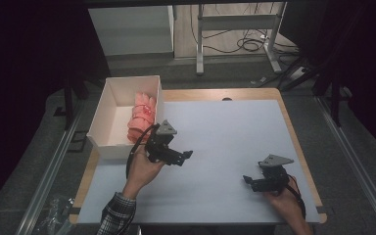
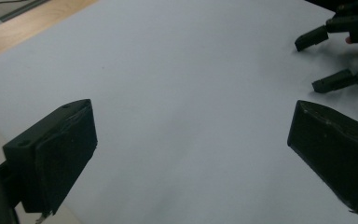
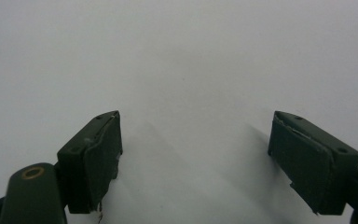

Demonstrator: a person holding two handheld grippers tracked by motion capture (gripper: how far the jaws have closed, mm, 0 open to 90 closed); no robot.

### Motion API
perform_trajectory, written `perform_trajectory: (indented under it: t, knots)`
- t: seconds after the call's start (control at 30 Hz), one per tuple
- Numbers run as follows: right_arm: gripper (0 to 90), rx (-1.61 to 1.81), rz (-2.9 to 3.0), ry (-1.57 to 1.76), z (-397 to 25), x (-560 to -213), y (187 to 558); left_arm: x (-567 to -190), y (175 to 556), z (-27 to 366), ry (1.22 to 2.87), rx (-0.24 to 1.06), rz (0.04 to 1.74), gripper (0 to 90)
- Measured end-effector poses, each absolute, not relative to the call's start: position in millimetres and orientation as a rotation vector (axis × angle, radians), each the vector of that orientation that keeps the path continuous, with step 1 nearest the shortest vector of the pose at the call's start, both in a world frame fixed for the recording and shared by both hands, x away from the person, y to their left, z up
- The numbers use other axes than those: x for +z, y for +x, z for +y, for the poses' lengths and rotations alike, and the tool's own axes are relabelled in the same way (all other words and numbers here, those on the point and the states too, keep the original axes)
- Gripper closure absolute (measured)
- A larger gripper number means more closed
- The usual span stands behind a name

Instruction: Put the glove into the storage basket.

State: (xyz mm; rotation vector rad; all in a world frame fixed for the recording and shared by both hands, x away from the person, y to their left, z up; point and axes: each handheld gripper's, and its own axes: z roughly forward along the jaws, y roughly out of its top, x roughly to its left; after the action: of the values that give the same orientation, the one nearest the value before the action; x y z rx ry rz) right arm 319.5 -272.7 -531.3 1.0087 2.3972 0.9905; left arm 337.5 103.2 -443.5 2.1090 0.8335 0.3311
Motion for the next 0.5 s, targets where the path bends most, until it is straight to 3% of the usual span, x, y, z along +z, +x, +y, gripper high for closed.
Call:
perform_trajectory:
  t: [0.5]
  knots:
    - [17.8,0.992,2.395,1.009,-273,-532,319,-504,325,95,2.175,0.290,0.809,0.1]
